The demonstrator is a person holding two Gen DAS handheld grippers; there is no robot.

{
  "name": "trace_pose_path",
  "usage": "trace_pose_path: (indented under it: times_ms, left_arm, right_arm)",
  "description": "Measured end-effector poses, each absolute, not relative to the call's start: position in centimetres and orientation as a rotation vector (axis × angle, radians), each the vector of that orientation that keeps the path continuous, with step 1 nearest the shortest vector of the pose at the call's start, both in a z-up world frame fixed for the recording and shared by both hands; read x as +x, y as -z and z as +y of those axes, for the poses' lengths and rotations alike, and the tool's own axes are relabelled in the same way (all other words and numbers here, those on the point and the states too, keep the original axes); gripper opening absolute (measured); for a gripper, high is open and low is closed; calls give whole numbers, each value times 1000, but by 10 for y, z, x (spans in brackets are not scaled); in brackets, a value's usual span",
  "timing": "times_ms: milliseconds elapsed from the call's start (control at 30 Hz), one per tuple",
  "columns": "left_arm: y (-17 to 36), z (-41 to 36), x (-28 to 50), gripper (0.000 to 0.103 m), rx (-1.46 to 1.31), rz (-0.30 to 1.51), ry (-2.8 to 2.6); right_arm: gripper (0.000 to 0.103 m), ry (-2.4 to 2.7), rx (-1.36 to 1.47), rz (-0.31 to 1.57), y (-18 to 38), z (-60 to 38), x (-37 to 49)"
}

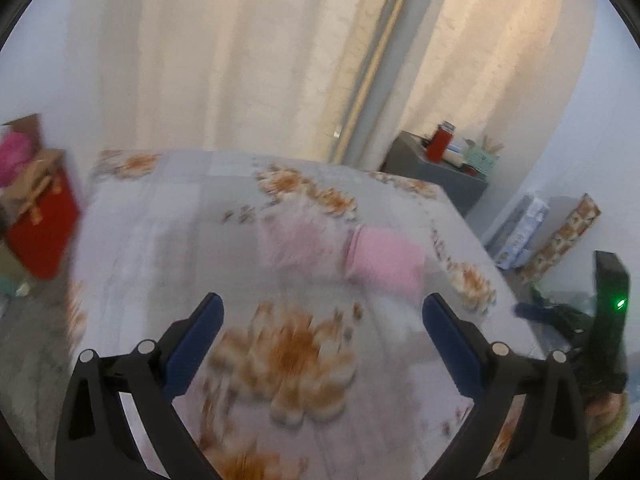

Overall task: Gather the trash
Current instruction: 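Grasp the pink-printed cake bag with the left tool while the right tool grasps the pink sponge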

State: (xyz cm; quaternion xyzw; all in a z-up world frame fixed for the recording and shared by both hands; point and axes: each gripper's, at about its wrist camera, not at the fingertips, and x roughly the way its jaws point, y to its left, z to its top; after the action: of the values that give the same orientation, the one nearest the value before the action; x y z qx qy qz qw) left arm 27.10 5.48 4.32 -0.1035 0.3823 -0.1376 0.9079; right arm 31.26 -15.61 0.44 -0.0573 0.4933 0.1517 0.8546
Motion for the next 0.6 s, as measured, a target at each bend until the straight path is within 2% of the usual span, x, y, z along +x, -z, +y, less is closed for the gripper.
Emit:
trace_pose_path:
  times_ms: [267, 500, 600]
  left_arm:
    - [-1, 39, 397, 98, -259, 1024, 296]
    - [28, 30, 440, 98, -213, 1128, 240]
    - [31, 28, 444, 98, -182, 1116, 232]
  right_arm:
    - [95, -523, -259, 1047, 23, -133, 407]
    - [95, -639, -317, 1082, 39, -119, 452]
    - [95, -682, -373, 1076, 42, -109, 453]
